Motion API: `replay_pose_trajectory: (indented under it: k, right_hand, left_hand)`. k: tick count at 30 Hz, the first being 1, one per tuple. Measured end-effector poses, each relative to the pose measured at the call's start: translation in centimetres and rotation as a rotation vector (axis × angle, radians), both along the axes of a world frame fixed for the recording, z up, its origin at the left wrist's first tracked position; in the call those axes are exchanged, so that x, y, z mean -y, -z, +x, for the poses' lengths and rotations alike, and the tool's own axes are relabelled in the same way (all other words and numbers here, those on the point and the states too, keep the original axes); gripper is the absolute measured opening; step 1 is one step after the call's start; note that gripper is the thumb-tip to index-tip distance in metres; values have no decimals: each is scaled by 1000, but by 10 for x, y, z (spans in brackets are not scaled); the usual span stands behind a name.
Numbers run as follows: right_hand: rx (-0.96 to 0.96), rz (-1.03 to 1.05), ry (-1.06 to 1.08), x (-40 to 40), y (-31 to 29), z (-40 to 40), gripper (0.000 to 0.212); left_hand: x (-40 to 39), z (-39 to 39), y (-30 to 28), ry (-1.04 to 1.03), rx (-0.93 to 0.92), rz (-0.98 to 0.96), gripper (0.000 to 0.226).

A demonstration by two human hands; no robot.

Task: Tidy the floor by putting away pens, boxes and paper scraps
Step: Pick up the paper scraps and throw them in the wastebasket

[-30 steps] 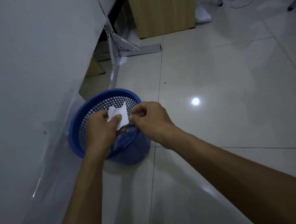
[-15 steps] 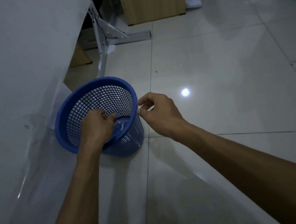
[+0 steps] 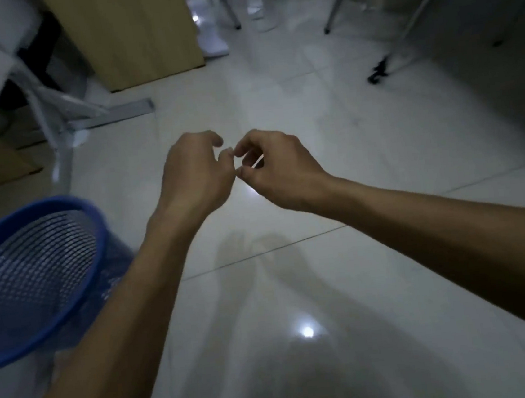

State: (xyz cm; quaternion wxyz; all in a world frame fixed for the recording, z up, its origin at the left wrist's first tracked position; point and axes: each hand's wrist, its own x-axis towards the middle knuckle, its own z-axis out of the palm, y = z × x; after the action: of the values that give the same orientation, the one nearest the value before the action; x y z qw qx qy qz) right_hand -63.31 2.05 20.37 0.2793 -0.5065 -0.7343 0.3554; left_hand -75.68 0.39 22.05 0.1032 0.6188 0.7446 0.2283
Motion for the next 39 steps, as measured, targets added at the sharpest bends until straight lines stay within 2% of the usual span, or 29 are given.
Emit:
replay_pose_trajectory:
  k: [8,18,23,28,34,39]
  right_hand:
    - [66,105,348,4,-19,178,31]
    - [12,48,875,69,12,387,26]
    - [-30,0,1086,94,58,462,24]
    - [-126,-114,1280,109,121,515,25]
    - [-120,-243,1326,91,186,547,34]
    - [76,-191,1087,51,231,560,49]
  left_hand:
    - [-46,178,-18,394,-14,22,36]
    - [-15,400,9,881,-133,-60,29]
    - [-8,475,42,970,-109,-160,30]
    - [2,530,86,1004,-10,-346,39]
    - [-10,558,143,1009,76,-492,38]
    - [-20,571,177,948,107,-549,37]
